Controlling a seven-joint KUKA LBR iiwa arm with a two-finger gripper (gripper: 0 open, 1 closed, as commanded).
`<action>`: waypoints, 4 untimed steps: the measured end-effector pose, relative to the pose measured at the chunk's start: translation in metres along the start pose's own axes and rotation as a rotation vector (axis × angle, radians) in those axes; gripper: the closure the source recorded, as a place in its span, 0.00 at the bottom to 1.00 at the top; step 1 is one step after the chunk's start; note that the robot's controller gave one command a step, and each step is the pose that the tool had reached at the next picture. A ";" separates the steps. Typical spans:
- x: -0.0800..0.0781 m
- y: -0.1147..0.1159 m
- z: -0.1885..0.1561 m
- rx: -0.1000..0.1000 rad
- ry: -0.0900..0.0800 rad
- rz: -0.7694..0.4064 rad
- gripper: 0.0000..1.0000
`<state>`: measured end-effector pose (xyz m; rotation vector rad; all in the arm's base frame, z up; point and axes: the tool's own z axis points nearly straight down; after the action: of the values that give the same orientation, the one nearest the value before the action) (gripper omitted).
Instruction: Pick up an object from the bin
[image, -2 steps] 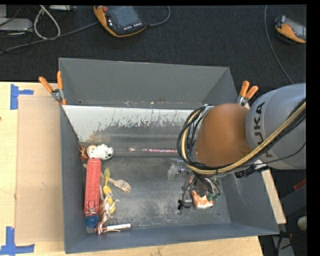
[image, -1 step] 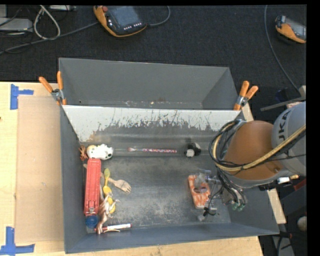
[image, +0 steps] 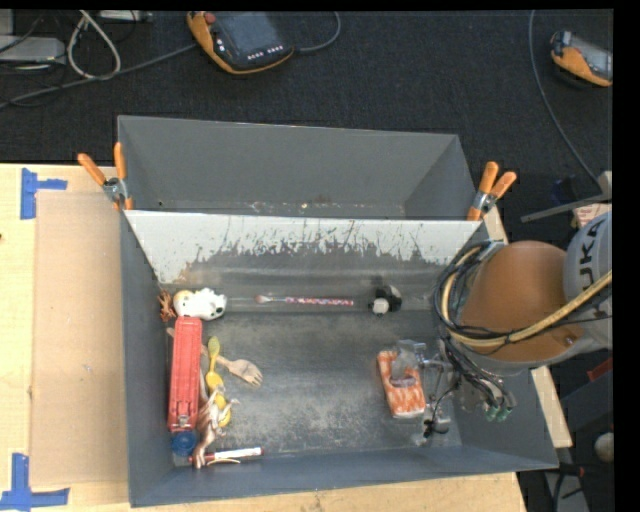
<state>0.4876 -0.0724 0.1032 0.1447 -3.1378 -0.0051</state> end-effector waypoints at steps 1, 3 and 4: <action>-0.003 0.000 -0.006 0.001 0.002 0.067 0.00; -0.029 -0.014 0.033 -0.001 0.001 0.437 1.00; -0.029 -0.014 0.033 -0.001 0.001 0.437 1.00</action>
Offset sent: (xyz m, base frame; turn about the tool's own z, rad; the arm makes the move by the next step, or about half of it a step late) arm 0.0276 -0.0122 -0.0332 0.2696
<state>0.5175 -0.0838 0.0704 -0.5382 -3.0932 -0.0058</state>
